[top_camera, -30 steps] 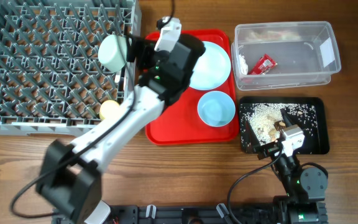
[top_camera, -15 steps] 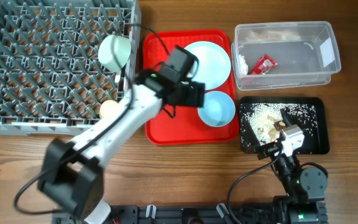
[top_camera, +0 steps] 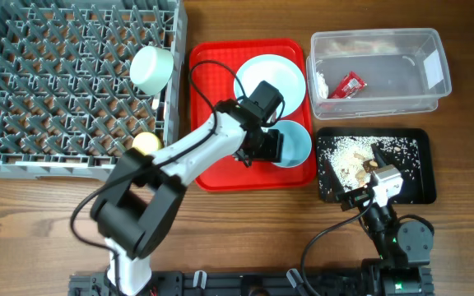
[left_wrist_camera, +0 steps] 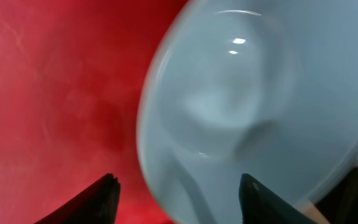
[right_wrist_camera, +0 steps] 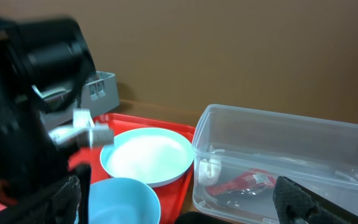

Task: Sort waste into correct bins and load items into the dishwasher rack
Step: 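Carry the light-blue bowl with the left gripper into the rack and release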

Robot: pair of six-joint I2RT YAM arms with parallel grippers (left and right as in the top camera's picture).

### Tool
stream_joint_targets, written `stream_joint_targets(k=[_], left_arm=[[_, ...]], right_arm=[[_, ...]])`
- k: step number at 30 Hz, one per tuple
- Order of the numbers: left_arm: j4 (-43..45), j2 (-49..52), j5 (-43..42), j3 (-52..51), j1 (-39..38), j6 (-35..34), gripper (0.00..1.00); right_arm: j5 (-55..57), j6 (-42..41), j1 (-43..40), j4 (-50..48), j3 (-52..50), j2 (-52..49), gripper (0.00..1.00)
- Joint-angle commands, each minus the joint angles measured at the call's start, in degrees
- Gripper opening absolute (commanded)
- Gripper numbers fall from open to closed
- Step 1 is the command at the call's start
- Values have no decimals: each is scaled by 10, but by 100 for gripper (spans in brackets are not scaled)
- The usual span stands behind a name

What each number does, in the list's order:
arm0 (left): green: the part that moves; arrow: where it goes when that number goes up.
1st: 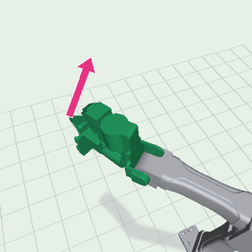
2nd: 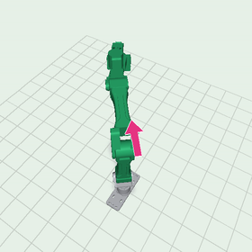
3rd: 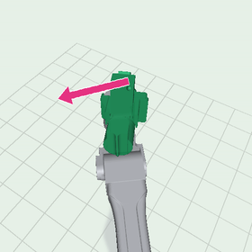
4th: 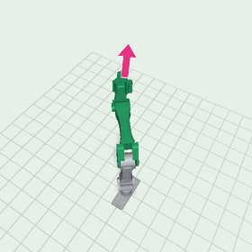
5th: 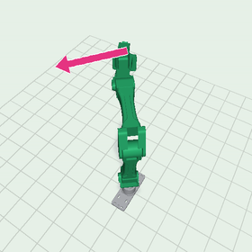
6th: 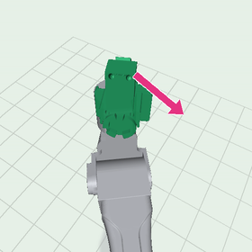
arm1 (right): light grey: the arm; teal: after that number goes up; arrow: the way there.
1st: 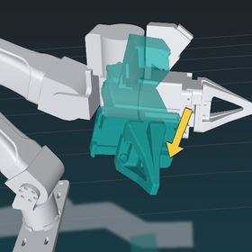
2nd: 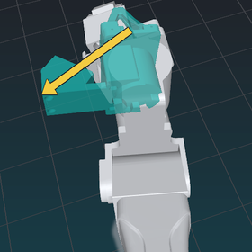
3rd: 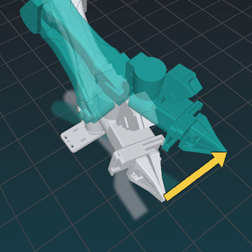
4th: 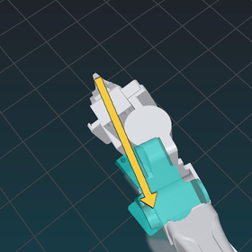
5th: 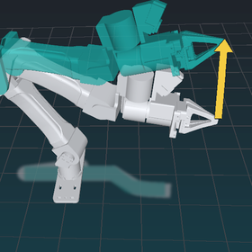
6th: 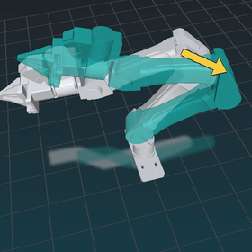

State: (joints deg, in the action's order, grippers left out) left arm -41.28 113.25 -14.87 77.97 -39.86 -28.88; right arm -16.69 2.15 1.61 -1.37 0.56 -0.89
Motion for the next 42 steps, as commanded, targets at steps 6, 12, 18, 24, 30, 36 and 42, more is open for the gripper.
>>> stream_joint_targets(k=[6,12,18,24,30,36,42], left_arm=[[-2,-7,8,3,28,-16,4],[-83,-64,74,54,82,-9,4],[-257,-118,390,140,120,19,4],[-367,-134,712,148,129,-21,4],[-401,-129,797,146,154,-81,4],[-343,-129,886,141,187,-80,4],[-188,-129,898,141,218,48,4]], right_arm=[[-9,-7,-3,-3,-3,6,100],[-9,-7,-3,-3,-3,6,100],[-9,-7,-3,-3,-3,6,100],[-9,-7,-3,-3,-3,6,100],[-9,-7,-3,-3,-3,6,100],[-9,-7,-3,-3,-3,6,100],[-9,-7,-3,-3,-3,6,100]])
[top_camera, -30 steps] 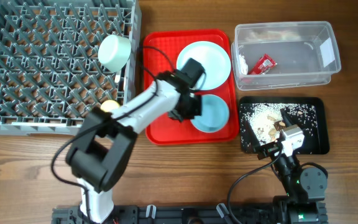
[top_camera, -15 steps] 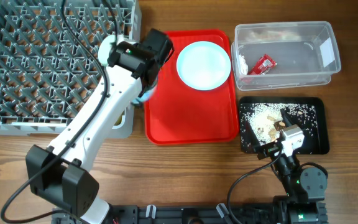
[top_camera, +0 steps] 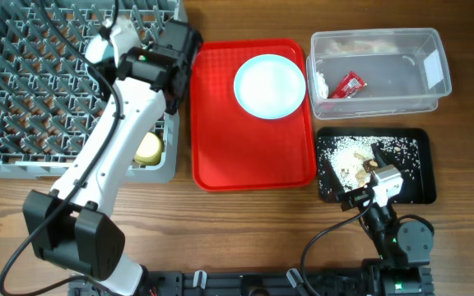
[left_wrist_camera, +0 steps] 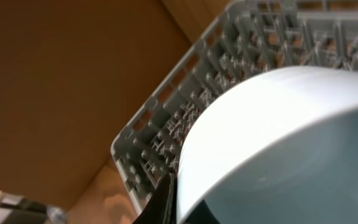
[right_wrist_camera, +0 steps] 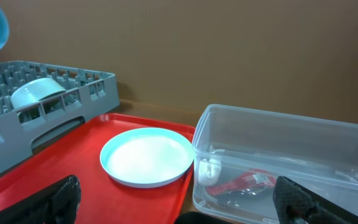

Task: Sort waste into correct bins and load items into the dishwasher rack
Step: 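Carry the light-blue bowl with the left gripper into the rack and release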

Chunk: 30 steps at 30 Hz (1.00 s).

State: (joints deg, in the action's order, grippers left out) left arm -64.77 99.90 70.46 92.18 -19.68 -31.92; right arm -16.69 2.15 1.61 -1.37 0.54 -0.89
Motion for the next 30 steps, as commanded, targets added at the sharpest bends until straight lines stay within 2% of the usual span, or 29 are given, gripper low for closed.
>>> stream_joint_targets(k=[1,5,8,11,12,14,20,30], left_arm=[[60,4,47,-1,21,91,4],[79,8,43,-1,55,92,4],[46,24,-4,-2,80,88,4],[-1,46,-23,-17,91,24,4],[9,54,-19,-28,92,25,4],[70,80,-14,-49,93,57,4],[183,137,10,-50,94,165,4],[204,167,24,-50,84,177,9]], right_arm=[[-9,-6,-3,-3,-2,6,100],[-9,-7,-3,-3,-2,6,100],[-9,-7,-3,-3,-2,6,100],[-9,-7,-3,-3,-2,6,100],[-9,-7,-3,-3,-2,6,100],[-9,-7,-3,-3,-2,6,100],[-9,-7,-3,-3,-2,6,100],[-9,-7,-3,-3,-2,6,100]])
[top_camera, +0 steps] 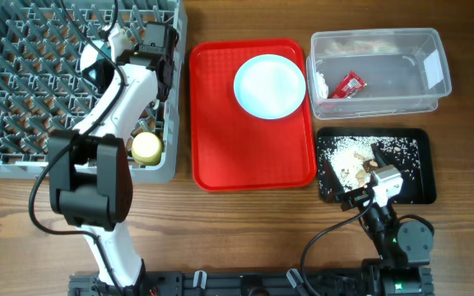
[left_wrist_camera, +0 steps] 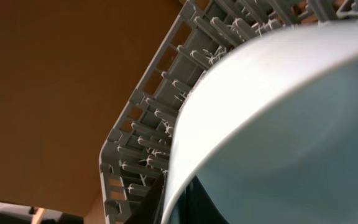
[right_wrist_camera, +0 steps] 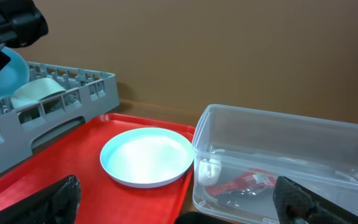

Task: Sort waste into correct bins and load items into the dishwasher rack
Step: 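Carry the light-blue bowl with the left gripper into the rack and release, then reach the left gripper to the light-blue plate edge and grasp it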

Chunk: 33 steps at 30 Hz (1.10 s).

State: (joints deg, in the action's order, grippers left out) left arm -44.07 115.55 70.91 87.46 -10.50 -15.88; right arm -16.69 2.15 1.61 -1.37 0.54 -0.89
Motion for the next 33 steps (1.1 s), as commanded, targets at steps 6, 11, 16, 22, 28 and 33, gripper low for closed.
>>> stream_joint_targets(k=[6,11,16,22,28,33], left_arm=[[3,11,59,-3,-3,22,10],[-19,11,46,-3,-13,21,25],[-38,7,46,-2,-43,20,62],[-61,-24,46,-2,-64,5,100],[-119,-120,-105,0,-65,-61,100],[-113,-221,-302,0,-76,-55,100]], right_arm=[[-9,-7,-3,-3,-2,6,100],[-9,-7,-3,-3,-2,6,100],[-9,-7,-3,-2,-2,6,100],[-9,-7,-3,-3,-2,6,100],[-9,-7,-3,-3,-2,6,100],[-9,-7,-3,-2,-2,6,100]])
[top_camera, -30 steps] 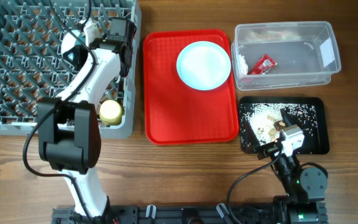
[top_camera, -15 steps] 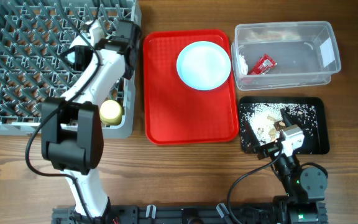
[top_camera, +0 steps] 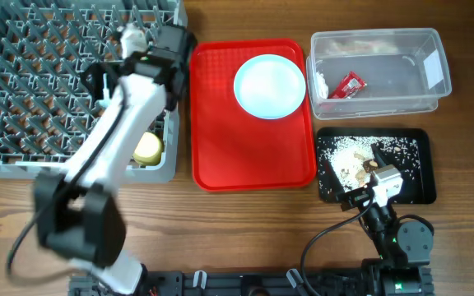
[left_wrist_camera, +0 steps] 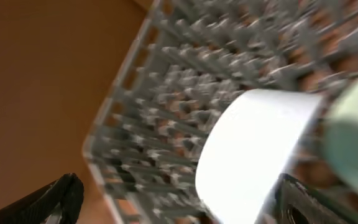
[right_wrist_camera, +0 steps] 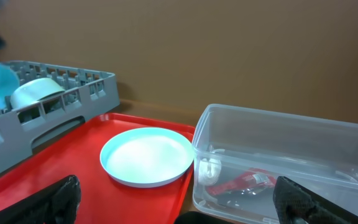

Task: Sort waste into correct bins and load items into the dishwasher rack
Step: 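Reach the left gripper to the light-blue plate edge and grasp it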

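The grey dishwasher rack (top_camera: pixel 39 90) fills the left of the table. A white cup (left_wrist_camera: pixel 253 149) lies in it, and the blue bowl rests beside the cup at the rack's right side. My left gripper (left_wrist_camera: pixel 179 202) is open just above them with nothing between its fingers; its frames are motion-blurred. A pale blue plate (top_camera: pixel 270 86) lies on the red tray (top_camera: pixel 245 156). Near the table's front edge, by the black tray, my right gripper (right_wrist_camera: pixel 185 202) stands open and holds nothing.
A clear plastic bin (top_camera: pixel 377 70) at the back right holds a red packet (top_camera: pixel 350 84) and white scraps. The black tray (top_camera: pixel 406 164) in front of it carries rice and food waste. A yellow object (top_camera: pixel 146 148) lies in the rack's near right corner.
My left gripper, then shut on the blue bowl over the rack, is now open. The bowl rests in the rack beside the white cup. The right arm has not moved.
My left gripper was open around the blue bowl's rim on the red tray. Then it held the bowl above the rack's right side, then low beside the white cup. Now the bowl is in the rack and the gripper is open. The plate stayed on the tray.
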Robot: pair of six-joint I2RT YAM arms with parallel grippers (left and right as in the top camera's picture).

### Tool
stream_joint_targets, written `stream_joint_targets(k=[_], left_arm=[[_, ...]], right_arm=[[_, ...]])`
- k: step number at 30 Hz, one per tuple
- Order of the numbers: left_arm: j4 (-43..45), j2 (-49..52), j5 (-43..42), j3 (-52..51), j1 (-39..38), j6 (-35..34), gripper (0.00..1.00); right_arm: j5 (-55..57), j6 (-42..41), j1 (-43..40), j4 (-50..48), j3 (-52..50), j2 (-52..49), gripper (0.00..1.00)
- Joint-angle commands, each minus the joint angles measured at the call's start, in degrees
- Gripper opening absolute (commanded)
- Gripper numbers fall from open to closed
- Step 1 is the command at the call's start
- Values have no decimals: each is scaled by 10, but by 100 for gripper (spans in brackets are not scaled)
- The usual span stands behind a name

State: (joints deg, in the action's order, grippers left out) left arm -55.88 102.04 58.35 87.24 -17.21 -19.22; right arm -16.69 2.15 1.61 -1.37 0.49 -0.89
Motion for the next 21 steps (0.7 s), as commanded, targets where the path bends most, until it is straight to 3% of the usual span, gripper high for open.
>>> stream_joint_targets(k=[1,7,10,15,18,21], left_arm=[[6,-98,-203,2,-14,-16,100],[-19,-125,-248,1,-38,-9,100],[-13,-116,-322,1,-39,-9,100],[70,-76,-517,1,-52,-5,100],[129,-35,-565,1,-68,-5,100],[181,19,-574,1,-90,-5,93]], right_arm=[[-9,-7,-3,-3,-2,6,100],[-9,-7,-3,-3,-2,6,100],[-9,-7,-3,-3,-2,6,100],[-9,-7,-3,-3,-2,6,100],[-9,-7,-3,-3,-2,6,100],[-9,-7,-3,-3,-2,6,100]])
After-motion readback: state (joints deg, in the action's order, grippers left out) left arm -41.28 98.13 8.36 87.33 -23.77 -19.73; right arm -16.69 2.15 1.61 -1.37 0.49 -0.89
